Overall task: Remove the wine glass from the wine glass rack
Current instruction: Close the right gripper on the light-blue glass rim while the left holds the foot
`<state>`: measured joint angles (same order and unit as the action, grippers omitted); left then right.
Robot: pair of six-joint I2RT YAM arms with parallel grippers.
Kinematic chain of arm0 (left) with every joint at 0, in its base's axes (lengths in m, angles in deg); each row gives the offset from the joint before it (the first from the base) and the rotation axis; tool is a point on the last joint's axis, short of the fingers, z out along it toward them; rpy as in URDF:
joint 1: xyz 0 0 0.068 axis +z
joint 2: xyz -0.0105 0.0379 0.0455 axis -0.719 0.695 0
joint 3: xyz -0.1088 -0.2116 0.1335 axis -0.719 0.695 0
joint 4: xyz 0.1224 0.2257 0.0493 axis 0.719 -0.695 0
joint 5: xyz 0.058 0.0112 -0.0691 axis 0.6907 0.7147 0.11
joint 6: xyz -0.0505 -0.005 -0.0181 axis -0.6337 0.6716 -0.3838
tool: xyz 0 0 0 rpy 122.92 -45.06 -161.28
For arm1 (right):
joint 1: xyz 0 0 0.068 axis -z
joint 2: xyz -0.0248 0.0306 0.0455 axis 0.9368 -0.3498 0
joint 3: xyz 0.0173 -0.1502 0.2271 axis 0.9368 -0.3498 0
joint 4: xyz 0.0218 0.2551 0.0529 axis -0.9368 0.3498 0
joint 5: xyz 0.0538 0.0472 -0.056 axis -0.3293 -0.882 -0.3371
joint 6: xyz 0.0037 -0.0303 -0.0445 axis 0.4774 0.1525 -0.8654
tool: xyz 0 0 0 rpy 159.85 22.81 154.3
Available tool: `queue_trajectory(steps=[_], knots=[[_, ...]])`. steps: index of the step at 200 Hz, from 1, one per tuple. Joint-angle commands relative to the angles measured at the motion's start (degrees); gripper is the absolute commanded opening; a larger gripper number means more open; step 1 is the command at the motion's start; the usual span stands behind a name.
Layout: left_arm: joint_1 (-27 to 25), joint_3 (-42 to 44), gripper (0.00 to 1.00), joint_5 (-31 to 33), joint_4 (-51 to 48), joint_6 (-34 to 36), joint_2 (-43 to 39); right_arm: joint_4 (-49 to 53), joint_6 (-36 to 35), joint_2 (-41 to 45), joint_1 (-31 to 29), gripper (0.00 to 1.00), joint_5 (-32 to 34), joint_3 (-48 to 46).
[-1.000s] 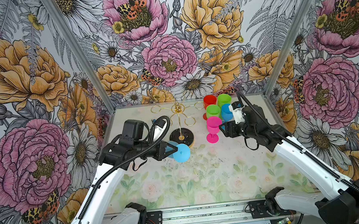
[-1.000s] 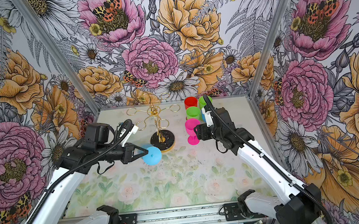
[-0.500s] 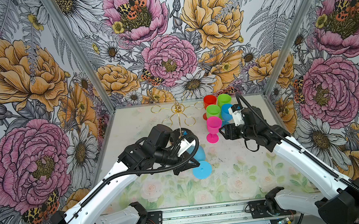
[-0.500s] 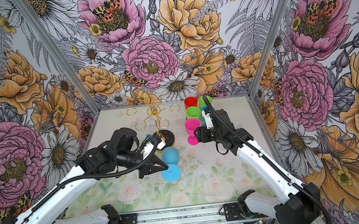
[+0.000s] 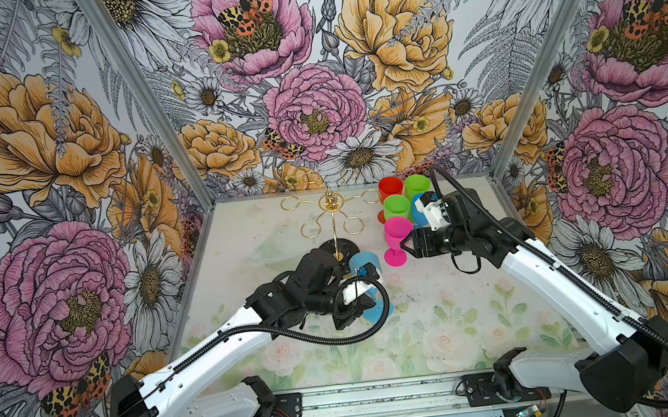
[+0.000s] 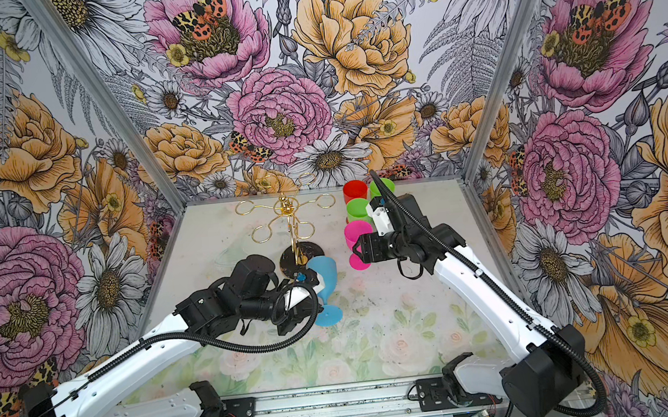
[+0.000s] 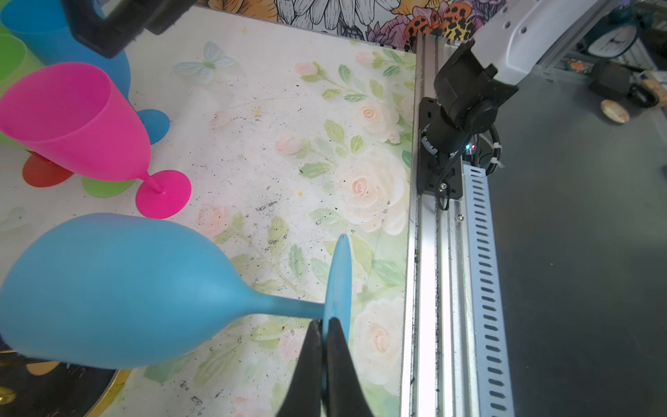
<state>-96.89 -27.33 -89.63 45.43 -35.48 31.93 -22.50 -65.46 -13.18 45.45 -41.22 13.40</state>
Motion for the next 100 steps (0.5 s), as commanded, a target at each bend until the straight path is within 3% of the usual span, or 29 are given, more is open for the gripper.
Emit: queue_trajectory(steps=[1, 100], knots=[[-3.03, 2.29, 0.0, 6.52, 4.74, 9.09, -2.76, 1.47, -0.36, -0.71, -0.51, 0.7, -3.34, 2.72], [-12.54, 9.63, 0.0, 29.82, 8.12, 27.55, -6.39, 1.75, 1.78, -4.91, -0.49, 0.7, -7.55, 8.9]])
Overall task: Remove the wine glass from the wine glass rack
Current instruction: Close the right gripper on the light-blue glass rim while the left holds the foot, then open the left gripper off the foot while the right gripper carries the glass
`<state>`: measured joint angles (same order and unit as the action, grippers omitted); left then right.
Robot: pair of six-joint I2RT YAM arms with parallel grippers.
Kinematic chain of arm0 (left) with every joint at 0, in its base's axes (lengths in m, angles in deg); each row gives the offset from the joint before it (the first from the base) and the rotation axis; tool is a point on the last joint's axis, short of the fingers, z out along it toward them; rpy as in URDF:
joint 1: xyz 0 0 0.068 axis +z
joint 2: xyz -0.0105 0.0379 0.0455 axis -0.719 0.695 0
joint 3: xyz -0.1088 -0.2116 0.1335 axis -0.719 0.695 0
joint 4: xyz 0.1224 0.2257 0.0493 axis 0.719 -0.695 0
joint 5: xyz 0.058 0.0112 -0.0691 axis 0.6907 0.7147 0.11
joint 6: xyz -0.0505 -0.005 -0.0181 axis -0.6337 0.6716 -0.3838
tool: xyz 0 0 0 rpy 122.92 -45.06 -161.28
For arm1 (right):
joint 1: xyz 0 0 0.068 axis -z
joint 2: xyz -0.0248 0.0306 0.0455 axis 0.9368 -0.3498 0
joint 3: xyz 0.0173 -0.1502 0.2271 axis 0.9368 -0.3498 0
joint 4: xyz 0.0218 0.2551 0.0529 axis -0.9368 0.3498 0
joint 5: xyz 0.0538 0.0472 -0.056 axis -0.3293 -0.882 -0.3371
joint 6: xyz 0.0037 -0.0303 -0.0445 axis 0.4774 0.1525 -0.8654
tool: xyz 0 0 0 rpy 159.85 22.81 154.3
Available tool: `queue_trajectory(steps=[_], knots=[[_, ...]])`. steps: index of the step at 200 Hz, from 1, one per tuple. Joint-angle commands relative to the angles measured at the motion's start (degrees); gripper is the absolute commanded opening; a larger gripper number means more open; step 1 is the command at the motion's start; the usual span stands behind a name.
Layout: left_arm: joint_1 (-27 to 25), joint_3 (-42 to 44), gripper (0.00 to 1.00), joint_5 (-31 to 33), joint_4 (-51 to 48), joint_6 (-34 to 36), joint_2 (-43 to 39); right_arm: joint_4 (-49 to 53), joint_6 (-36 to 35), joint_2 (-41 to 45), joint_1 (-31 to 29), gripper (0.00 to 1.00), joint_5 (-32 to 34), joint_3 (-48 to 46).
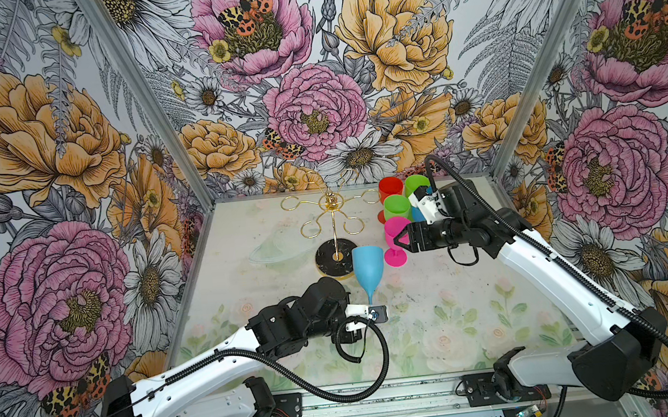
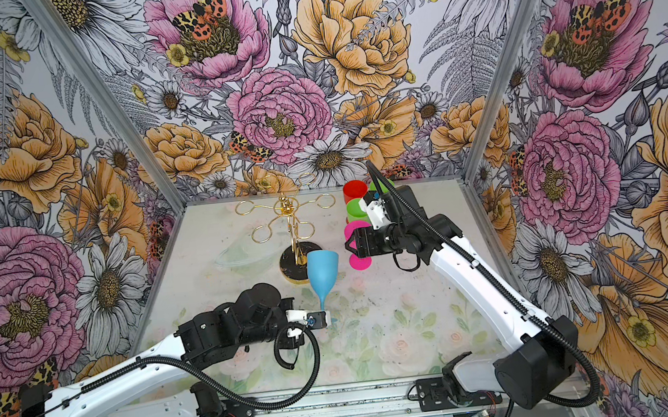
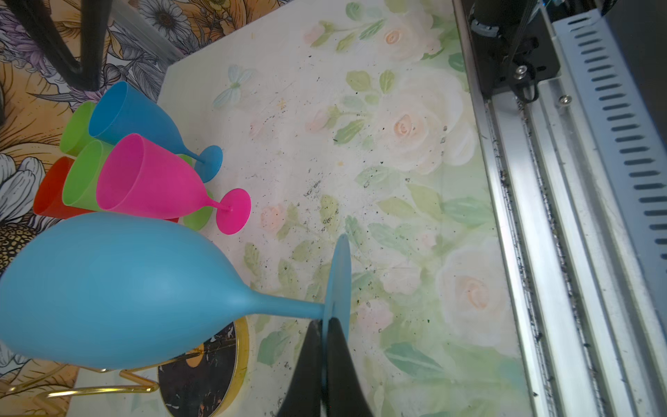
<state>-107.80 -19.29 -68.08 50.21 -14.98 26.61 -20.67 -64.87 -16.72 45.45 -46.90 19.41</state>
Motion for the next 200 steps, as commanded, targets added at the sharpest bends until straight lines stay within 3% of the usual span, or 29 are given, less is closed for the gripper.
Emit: queue_trajectory(steps=[1, 24, 70, 200], knots=[[-1.76, 1.62, 0.0, 8.45, 3.4, 7.22, -1.09, -0.09, 1.24, -1.46, -0.47, 0.7, -1.87, 2.97], [-4.89, 2.94, 0.0, 15.79, 6.4, 10.87, -1.48, -0.09, 2.2, -2.75, -0.47, 0.7, -1.86, 4.64], [-8.52, 5.06, 0.0, 22.46, 10.19, 17.24, -2.29, -0.09, 2.77, -5.48, -0.5, 0.7, -5.08, 7.07], [-11.14, 10.03, 0.0, 30.97, 18.85, 28.84, -1.24, -0.09, 3.08, -7.01, 0.15, 0.63, -10.61, 6.48]])
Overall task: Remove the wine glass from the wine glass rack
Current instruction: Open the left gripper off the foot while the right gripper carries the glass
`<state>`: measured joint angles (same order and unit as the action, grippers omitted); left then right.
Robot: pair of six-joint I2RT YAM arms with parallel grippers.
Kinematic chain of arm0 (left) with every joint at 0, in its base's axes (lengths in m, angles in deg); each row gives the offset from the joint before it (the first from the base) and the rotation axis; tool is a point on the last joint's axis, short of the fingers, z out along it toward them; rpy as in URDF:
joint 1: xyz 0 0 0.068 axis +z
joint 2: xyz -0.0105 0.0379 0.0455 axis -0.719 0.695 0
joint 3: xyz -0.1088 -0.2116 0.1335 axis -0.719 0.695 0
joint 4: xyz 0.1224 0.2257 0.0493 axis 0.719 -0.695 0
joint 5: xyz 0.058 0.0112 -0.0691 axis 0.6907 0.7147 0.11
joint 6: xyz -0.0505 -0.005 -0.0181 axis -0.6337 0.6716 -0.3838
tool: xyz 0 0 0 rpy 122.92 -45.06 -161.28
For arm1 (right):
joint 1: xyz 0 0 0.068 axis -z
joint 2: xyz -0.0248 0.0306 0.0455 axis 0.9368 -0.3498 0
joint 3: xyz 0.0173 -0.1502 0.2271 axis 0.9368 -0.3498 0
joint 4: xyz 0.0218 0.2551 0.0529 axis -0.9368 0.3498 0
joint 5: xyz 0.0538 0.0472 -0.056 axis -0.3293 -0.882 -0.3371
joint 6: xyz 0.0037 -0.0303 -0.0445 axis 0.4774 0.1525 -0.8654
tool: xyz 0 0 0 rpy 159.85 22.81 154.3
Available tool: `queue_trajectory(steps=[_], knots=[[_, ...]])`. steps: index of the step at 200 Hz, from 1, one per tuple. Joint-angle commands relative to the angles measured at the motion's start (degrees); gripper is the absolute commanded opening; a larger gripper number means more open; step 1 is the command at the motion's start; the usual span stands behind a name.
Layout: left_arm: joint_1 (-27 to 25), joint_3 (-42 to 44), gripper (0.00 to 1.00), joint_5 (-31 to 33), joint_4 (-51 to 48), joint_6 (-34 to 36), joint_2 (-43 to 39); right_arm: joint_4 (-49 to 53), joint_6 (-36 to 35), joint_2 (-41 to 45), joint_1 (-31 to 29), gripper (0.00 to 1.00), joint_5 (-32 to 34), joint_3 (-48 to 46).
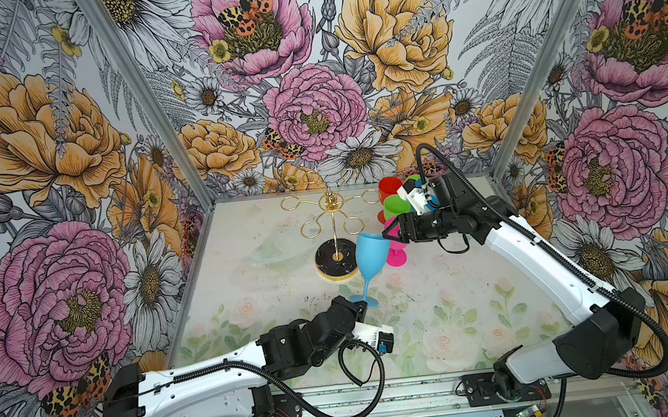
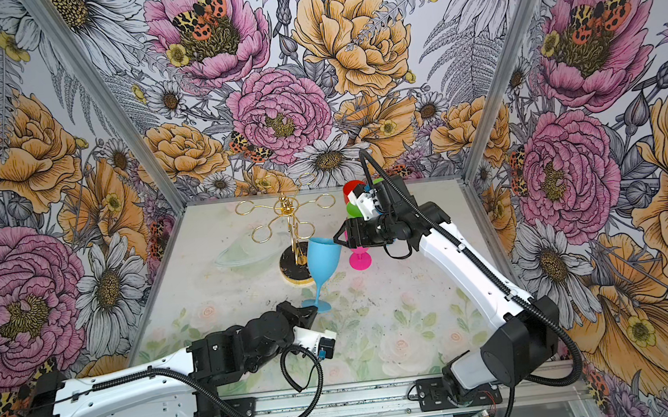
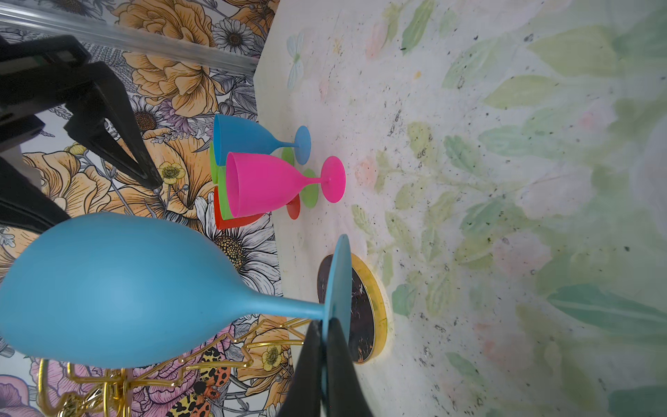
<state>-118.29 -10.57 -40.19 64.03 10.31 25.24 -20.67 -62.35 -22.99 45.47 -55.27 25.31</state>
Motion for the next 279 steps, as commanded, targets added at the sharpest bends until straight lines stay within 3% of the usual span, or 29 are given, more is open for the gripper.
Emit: queue_trajectory(steps=[1, 44, 119, 167, 211, 279], knots=[[-0.64, 1.34, 0.0, 3.11, 5.08, 3.64, 0.17, -0.09, 0.55, -0.78, 0.14, 0.62, -2.26, 0.58], [-1.15, 2.58, 0.0, 4.5, 8.16, 6.89, 1.13, -0.09, 0.67, -1.39, 0.41, 0.56, -5.24, 0.32], [-1.25, 4.13, 0.0, 7.55, 13.6, 9.9, 3.47, -0.09, 0.34, -1.18, 1.01, 0.31, -7.36, -0.79], [-1.28, 5.46, 0.0, 8.95, 17.88, 13.24, 3.84, -0.09, -0.32, -0.91, 1.36, 0.21, -8.01, -1.7], [-1.29, 5.63, 0.0, 8.65, 17.82, 11.8, 3.4, -0.09, -0.92, 0.18, 1.63, 0.11, -7.05, -2.21], [-1.38, 6.55, 0.09, 6.78, 17.7, 7.92, 2.71, -0.13, -1.24, 1.02, 1.94, 0.01, -5.59, -2.52]])
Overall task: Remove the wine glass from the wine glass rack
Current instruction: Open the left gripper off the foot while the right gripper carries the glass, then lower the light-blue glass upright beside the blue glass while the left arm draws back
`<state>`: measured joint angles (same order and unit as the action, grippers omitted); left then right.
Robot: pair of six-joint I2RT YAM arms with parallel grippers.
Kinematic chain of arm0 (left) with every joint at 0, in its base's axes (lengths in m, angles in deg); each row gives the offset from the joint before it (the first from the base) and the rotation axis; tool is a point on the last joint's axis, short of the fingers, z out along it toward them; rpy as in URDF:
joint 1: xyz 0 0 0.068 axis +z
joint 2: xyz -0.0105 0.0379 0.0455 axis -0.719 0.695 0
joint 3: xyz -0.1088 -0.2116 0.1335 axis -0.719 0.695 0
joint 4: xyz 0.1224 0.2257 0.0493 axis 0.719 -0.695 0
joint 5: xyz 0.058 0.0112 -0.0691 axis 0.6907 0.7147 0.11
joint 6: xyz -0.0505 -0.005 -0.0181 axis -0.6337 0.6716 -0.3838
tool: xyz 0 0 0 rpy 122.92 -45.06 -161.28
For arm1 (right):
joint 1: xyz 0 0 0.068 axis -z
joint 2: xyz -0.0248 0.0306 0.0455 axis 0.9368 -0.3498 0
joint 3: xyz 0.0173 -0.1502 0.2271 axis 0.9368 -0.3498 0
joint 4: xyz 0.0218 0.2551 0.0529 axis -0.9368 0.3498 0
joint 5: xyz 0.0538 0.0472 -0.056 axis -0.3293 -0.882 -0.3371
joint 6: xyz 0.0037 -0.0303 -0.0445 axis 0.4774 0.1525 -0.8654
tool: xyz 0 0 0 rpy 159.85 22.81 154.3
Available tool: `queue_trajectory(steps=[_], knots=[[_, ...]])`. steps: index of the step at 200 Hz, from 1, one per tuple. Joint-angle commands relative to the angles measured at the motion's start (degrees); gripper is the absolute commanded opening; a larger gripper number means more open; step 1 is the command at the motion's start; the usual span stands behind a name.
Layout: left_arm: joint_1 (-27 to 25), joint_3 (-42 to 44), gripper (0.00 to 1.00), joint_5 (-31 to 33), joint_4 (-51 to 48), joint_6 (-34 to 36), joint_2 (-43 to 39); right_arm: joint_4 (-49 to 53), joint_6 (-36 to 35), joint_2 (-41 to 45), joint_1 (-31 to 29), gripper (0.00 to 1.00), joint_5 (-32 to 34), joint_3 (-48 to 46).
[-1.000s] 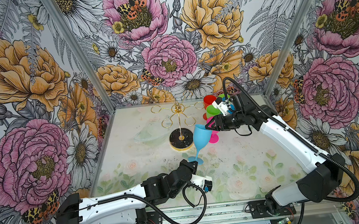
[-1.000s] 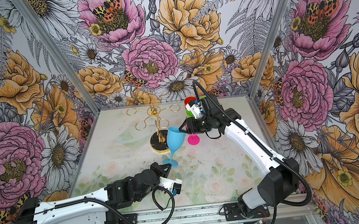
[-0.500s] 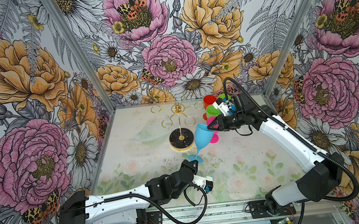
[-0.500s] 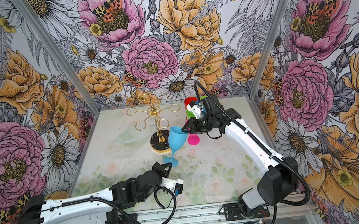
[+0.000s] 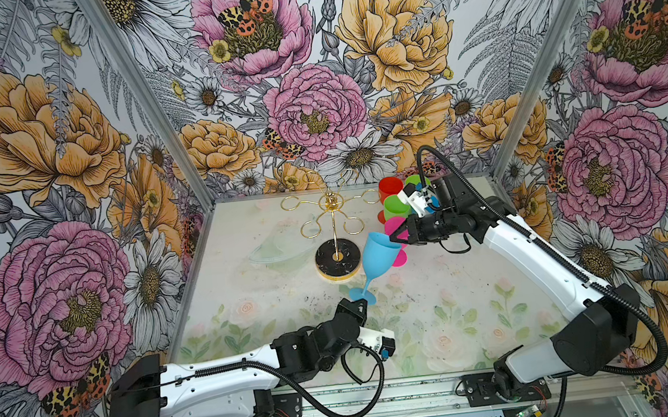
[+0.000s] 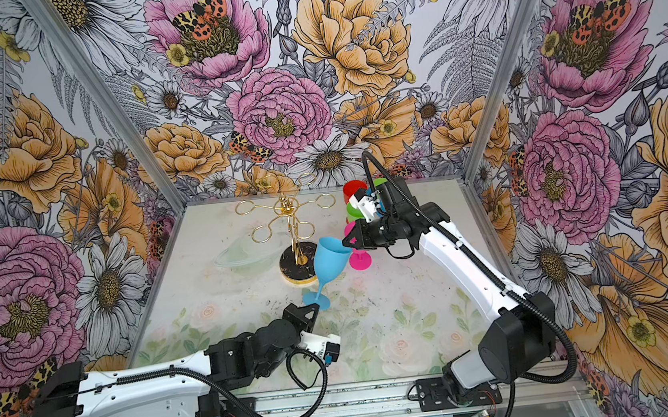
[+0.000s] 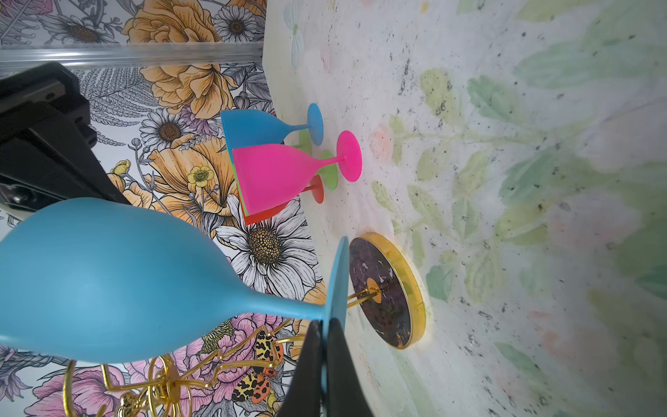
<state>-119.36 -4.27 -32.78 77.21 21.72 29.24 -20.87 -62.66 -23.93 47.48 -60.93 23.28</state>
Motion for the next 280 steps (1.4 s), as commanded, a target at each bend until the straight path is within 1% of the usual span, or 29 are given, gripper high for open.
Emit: queue_trajectory(steps=[1, 23, 52, 77, 104, 117, 132, 155, 161, 167, 179, 193, 223, 244, 280], knots=[[-0.29, 0.26, 0.09, -0.64, 4.52, -3.52, -1.27, 0.09, -0.97, 2.01, -0.09, 0.01, 0.14, -0.52], [-0.44, 0.22, 0.12, -1.01, 4.63, -4.66, -1.47, 0.04, -1.16, 2.23, 0.07, 0.0, 0.66, -0.46], [-0.64, 0.29, 0.21, -1.06, 3.96, -6.55, -1.58, 0.02, -1.61, 3.17, 0.26, 0.0, 1.86, -0.37], [-1.19, 0.25, 0.33, -1.45, 2.08, -9.42, -1.93, 0.02, -2.84, 4.52, 0.33, 0.0, 3.68, -0.29], [-2.19, -0.21, 0.46, -2.77, 0.15, -14.26, -2.8, 0.02, -3.83, 5.63, 0.3, 0.0, 6.18, -0.2], [-2.37, -0.9, 0.52, -3.73, -0.83, -17.97, -3.21, 0.07, -4.36, 6.08, 0.27, 0.0, 7.73, -0.35], [-2.33, -1.86, 0.57, -4.89, -1.27, -23.0, -3.71, 0.02, -5.16, 6.86, 0.32, 0.0, 9.72, -0.96], [-2.36, -3.05, 0.63, -5.65, -1.08, -32.61, -4.39, 0.03, -6.59, 8.16, 0.2, 0.0, 12.56, -2.44], [-2.38, -3.37, 0.67, -5.57, -1.26, -34.96, -4.42, 0.02, -7.18, 8.68, 0.16, 0.0, 13.52, -2.9], [-2.35, -3.75, 0.73, -5.5, -1.66, -37.01, -4.51, 0.02, -7.83, 9.14, 0.06, 0.0, 14.41, -3.4], [-2.27, -4.75, 0.78, -5.11, -3.46, -41.91, -4.51, 0.02, -8.95, 10.24, -0.05, 0.0, 16.81, -4.43], [-1.73, -5.79, 0.8, -4.14, -5.05, -48.2, -4.49, 0.03, -10.37, 11.64, -0.24, 0.0, 19.37, -5.79], [-0.95, -4.96, 0.81, -2.02, -4.31, -56.11, -6.88, -0.02, -12.98, 14.64, -0.63, 0.0, 24.63, -8.49], [1.74, -3.55, 0.82, -2.4, -3.94, -61.59, -9.86, -0.04, -13.76, 15.97, -0.7, 0.0, 29.26, -10.32], [7.15, -0.81, 0.83, -5.34, -4.85, -67.69, -14.74, -0.24, -13.93, 16.97, -0.68, 0.0, 38.19, -12.8]])
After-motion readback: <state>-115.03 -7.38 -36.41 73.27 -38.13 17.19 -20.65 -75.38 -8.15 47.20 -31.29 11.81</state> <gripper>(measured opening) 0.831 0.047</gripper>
